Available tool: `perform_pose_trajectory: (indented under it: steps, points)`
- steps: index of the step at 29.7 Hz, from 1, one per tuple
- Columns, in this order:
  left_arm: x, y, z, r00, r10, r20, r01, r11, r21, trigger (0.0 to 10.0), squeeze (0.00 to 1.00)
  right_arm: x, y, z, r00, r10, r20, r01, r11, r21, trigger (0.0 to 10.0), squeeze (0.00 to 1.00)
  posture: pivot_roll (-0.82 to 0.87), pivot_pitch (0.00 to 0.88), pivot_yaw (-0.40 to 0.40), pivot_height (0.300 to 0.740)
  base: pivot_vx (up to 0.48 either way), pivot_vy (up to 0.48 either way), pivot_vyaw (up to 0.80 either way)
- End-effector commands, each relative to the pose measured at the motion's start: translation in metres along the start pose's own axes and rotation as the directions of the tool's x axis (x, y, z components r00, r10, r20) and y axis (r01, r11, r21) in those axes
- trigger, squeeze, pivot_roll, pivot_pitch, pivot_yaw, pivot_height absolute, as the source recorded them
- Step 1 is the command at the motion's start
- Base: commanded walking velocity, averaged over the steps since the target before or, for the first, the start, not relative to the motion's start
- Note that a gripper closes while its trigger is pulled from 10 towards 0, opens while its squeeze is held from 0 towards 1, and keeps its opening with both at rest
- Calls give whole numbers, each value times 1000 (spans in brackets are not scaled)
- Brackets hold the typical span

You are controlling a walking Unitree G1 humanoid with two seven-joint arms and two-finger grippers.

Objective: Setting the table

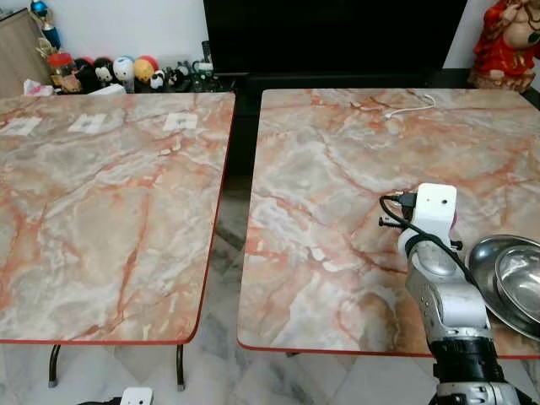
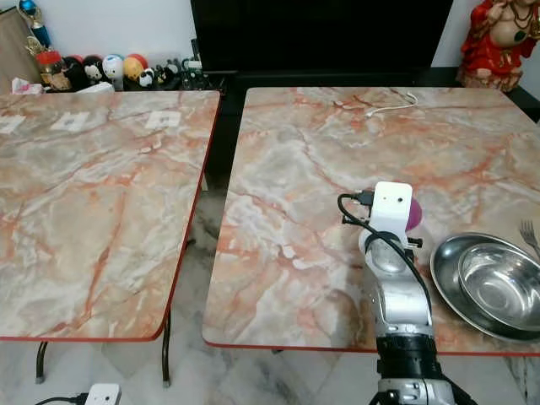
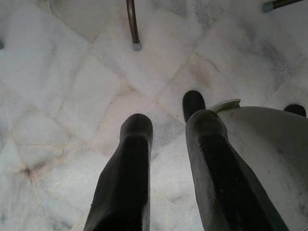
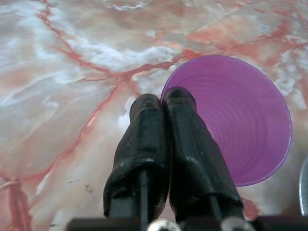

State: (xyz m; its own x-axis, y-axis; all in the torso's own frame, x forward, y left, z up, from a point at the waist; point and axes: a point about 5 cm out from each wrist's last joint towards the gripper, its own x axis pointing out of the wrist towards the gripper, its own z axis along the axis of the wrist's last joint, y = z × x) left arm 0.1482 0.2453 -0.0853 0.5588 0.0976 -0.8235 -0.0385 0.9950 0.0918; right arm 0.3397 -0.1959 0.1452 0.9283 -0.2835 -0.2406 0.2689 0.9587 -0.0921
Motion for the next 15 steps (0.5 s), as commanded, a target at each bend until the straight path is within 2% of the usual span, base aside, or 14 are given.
perform_pose_trajectory:
  steps: [1,9,10,11,12,13,15]
  points:
    - [-1,0,-7,1000,3,-30,-4,1000,-15,10000,0,3,-4,2,1000,-24,-15,24,1000,15,10000,0,-73,42,7,740,0,0,0]
    - [-1,1,-7,1000,3,-31,-3,1000,-15,10000,0,6,-10,7,999,-44,-6,45,998,44,10000,0,-74,40,10,740,0,0,0]
    - [-1,1,-7,1000,3,-31,-3,1000,-15,10000,0,6,-10,7,999,-45,-8,46,998,48,10000,86,-73,40,10,740,0,0,0]
    - [-1,1,-7,1000,3,-31,-3,1000,-15,10000,0,6,-10,7,999,-46,-9,46,998,51,10000,259,-73,40,9,740,0,0,0]
    - [-1,1,-7,1000,3,-31,-3,1000,-14,10000,0,6,-9,7,999,-46,-11,46,998,53,10000,259,-73,40,9,740,0,0,0]
    - [-1,1,-7,1000,3,-31,-3,1000,-15,10000,0,6,-9,7,999,-47,-11,48,997,59,10000,392,-72,39,11,740,0,0,0]
    - [-1,1,-7,1000,4,-31,-4,1000,-14,10000,0,7,-10,7,999,-49,-11,50,997,60,10000,400,-72,39,10,740,0,0,0]
